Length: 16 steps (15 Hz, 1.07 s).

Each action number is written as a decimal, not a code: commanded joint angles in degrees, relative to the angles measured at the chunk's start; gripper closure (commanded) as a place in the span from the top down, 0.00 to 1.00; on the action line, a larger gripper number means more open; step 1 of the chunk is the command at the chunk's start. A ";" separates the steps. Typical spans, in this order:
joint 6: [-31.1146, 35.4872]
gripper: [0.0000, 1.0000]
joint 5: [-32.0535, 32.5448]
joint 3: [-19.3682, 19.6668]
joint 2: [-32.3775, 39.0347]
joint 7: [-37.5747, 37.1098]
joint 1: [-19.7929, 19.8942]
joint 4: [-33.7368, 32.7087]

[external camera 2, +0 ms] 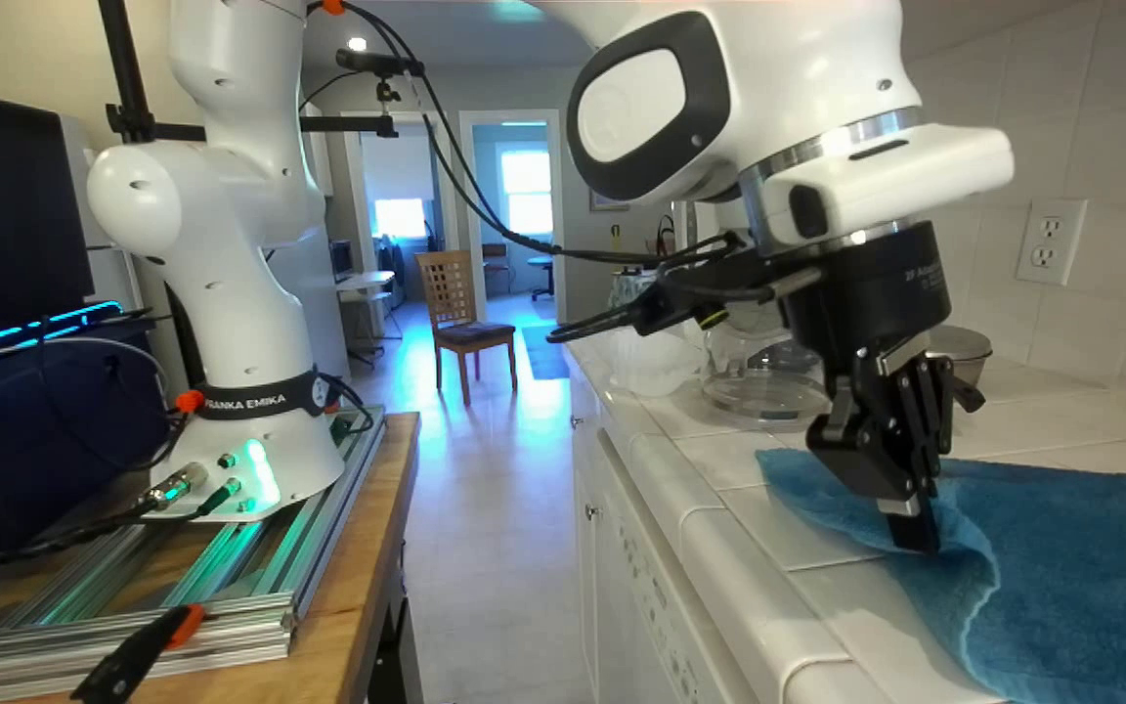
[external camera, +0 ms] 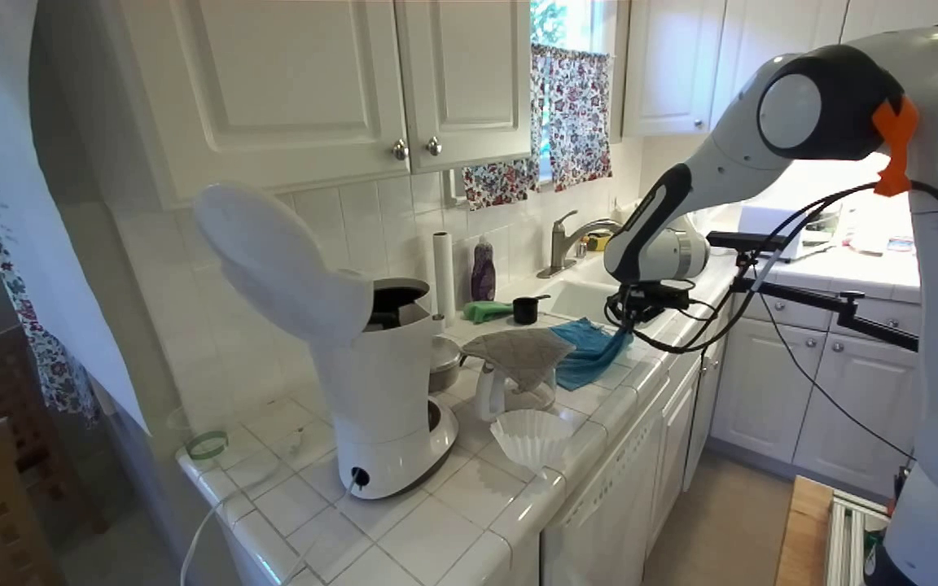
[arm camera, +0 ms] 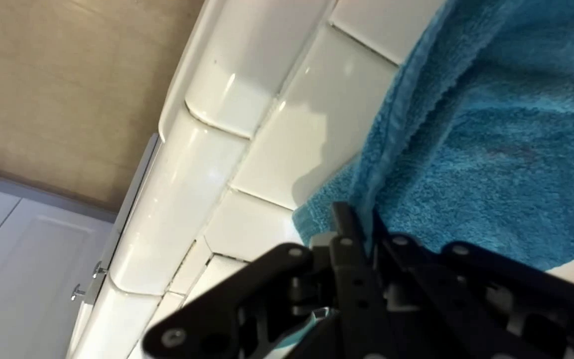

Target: Fold the blue towel and put it on top of the bottle

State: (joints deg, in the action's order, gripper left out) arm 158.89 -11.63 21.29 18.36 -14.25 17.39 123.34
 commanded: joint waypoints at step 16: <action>-2.69 0.03 7.86 0.11 2.75 -3.07 -3.48 -11.27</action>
State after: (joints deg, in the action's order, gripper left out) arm 158.13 -5.02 21.73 19.55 -16.25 14.06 115.30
